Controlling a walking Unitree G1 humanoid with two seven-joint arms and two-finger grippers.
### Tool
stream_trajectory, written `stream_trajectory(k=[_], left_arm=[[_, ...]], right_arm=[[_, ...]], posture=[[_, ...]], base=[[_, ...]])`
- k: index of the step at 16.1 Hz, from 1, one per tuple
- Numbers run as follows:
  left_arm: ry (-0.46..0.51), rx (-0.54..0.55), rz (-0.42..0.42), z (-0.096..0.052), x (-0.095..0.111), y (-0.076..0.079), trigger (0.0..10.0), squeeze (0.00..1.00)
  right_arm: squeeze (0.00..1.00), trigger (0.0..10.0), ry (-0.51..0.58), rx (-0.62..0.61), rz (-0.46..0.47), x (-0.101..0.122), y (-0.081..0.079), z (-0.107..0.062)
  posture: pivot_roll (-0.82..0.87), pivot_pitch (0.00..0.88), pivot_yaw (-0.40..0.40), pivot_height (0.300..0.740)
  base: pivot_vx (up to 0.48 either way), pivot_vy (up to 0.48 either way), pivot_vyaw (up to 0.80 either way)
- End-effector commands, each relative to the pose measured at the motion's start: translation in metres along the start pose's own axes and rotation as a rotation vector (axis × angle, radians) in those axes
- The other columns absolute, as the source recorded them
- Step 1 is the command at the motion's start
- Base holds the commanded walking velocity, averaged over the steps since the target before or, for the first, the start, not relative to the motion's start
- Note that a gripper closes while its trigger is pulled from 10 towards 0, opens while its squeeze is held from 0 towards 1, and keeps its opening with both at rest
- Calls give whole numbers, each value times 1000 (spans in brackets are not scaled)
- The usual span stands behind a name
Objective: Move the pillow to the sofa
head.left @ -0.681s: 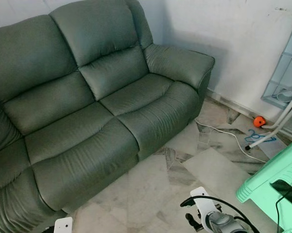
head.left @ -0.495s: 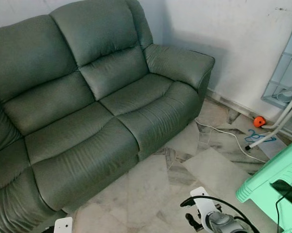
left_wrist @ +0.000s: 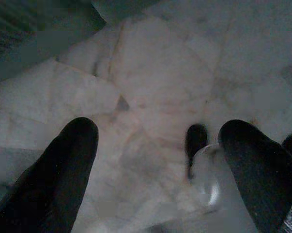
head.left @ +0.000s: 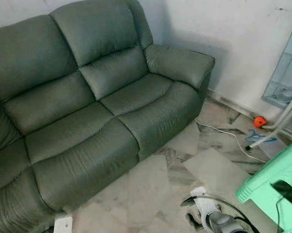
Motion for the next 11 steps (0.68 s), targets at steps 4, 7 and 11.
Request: stream_trajectory(k=[4, 7, 11], left_arm=[[32, -33, -10, 1, 14, 7, 10000, 0], [121, -52, 14, 1, 44, 14, 10000, 0], [187, -8, 73, 1, 56, 14, 10000, 0]], right_arm=[[0, 10000, 29, -22, 2, 9, 0, 0], [0, 10000, 36, 13, 59, 8, -3, 0], [0, 10000, 36, 55, -42, 8, -10, 0]], posture=[[-84, 28, 75, 740], [-92, 34, 72, 740], [-106, 41, 70, 740]], base=[[0, 0, 0], [0, 0, 0], [0, 0, 400]])
Point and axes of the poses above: a point about 5 cm out from each wrist's last joint towards the gripper, its own z axis pointing out of the wrist towards the gripper, its own x axis along the axis of the wrist's last joint, y = z × x, the point moved 6 cm from there along z, pointing out of the wrist towards the gripper, and after that the axes turned 13 degrees about -z, right-handed, at the moved point
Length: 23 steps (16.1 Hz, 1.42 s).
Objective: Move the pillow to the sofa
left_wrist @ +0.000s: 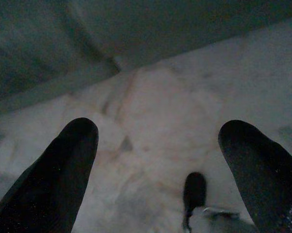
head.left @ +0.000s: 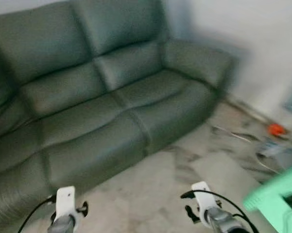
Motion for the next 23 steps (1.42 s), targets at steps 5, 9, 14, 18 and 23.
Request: stream_trajectory(k=[5, 9, 14, 18, 23], left_arm=[[-14, 132, 38, -4, -6, -35, 10000, 0], [-57, 151, 8, -8, -24, -40, 10000, 0], [-55, 162, -92, -11, -30, -49, 10000, 0], [-37, 151, -14, -12, -32, -48, 10000, 0], [-104, 63, 16, -12, -48, -27, 10000, 0]], right_arm=[[0, 10000, 11, 23, -43, 3, -1, 0], [0, 10000, 7, 28, -61, 6, -7, 1], [0, 10000, 31, 41, -108, 19, -15, 2], [0, 10000, 7, 30, -126, -1, 5, -1], [0, 10000, 15, 46, -92, 7, -17, 1]], posture=[[-99, 63, 61, 740], [-102, 67, 56, 740], [-102, 52, 51, 740], [-98, 55, 47, 740], [-101, 53, 55, 740]], base=[[0, 0, 800], [0, 0, 800], [0, 0, 800], [0, 0, 800], [0, 0, 793]])
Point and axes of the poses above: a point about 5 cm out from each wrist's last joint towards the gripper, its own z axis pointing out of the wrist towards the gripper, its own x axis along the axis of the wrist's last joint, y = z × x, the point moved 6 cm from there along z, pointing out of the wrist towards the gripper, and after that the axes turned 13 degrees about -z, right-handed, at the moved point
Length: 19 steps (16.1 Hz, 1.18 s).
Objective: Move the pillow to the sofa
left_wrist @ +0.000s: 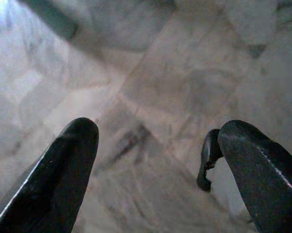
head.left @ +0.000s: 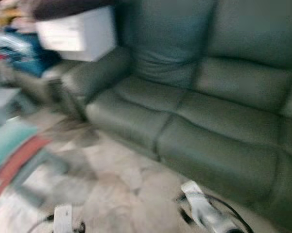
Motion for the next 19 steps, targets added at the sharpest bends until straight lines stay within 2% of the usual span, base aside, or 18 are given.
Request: stream_trajectory(k=[1, 3, 4, 6, 8, 9, 10, 11, 12, 13, 14, 15, 16, 17, 18, 19], left_arm=[[-2, 4, 10, 0, 2, -7, 10000, 0], [-18, -17, 1, -1, -3, -9, 10000, 0], [-21, -3, -4, -1, -5, -12, 10000, 0], [6, -68, -26, -4, -5, -8, 10000, 0], [65, -100, -24, -10, -9, -12, 10000, 0], [46, -116, -9, -12, -18, -15, 10000, 0], [36, -131, 16, -14, -22, -17, 10000, 0], [82, -126, 31, -17, -19, -23, 10000, 0], [132, -103, 60, -20, -14, -28, 10000, 0], [136, -86, 43, -22, -17, -30, 10000, 0], [116, -55, 6, -22, -23, -37, 10000, 0], [95, -28, -6, -22, -29, -43, 10000, 0], [75, 32, -52, -24, -34, -56, 10000, 0], [90, 133, -181, -26, -32, -77, 10000, 0], [154, 148, -247, -26, -17, -85, 10000, 0], [237, 95, -208, -23, 12, -82, 10000, 0]], right_arm=[[0, 10000, 25, 19, 20, 13, -13, 2], [0, 10000, 20, 19, 68, 15, -25, 3], [0, 10000, 24, 8, 133, 17, -27, 3], [0, 10000, 28, 12, 221, 18, -35, 3], [0, 10000, -25, 9, 331, -6, -47, 1], [0, 10000, -46, 15, 359, -18, -56, -1], [0, 10000, -24, -10, 370, -1, -36, 2], [0, 10000, 5, -50, 382, 18, -13, 3], [0, 10000, 18, -69, 367, 24, -6, 3], [0, 10000, 19, -80, 339, 27, -1, 3], [0, 10000, 28, -96, 263, 38, 6, 3], [0, 10000, 38, -100, 246, 45, 10, 3], [0, 10000, 43, -105, 229, 50, 15, 3], [0, 10000, 22, -117, 217, 38, 4, 3], [0, 10000, 42, -154, 260, 43, 10, 2], [0, 10000, 133, -192, 219, 78, 17, 0]], posture=[[-107, 51, 64, 740], [-106, 48, 69, 740], [-114, 45, 72, 740], [-117, 45, 66, 740], [-109, 49, 57, 740], [-116, 48, 55, 740], [-135, 49, 48, 740], [-139, 53, 43, 740], [-134, 52, 38, 740], [-131, 51, 35, 740], [-133, 49, 29, 740], [-142, 42, 17, 740], [-153, 41, 7, 740], [-167, 39, -4, 740], [-165, 46, -2, 740], [-167, 51, 8, 740]], base=[[0, 0, 0], [0, 0, 0], [0, 0, 0], [0, 0, 0], [0, 0, 0], [0, 0, 0], [0, 0, 0], [0, 0, 0], [0, 0, 0], [0, 0, 0], [0, 0, 0], [0, 0, 0], [0, 0, 0], [0, 0, 0], [0, 0, 0], [0, 0, 0]])
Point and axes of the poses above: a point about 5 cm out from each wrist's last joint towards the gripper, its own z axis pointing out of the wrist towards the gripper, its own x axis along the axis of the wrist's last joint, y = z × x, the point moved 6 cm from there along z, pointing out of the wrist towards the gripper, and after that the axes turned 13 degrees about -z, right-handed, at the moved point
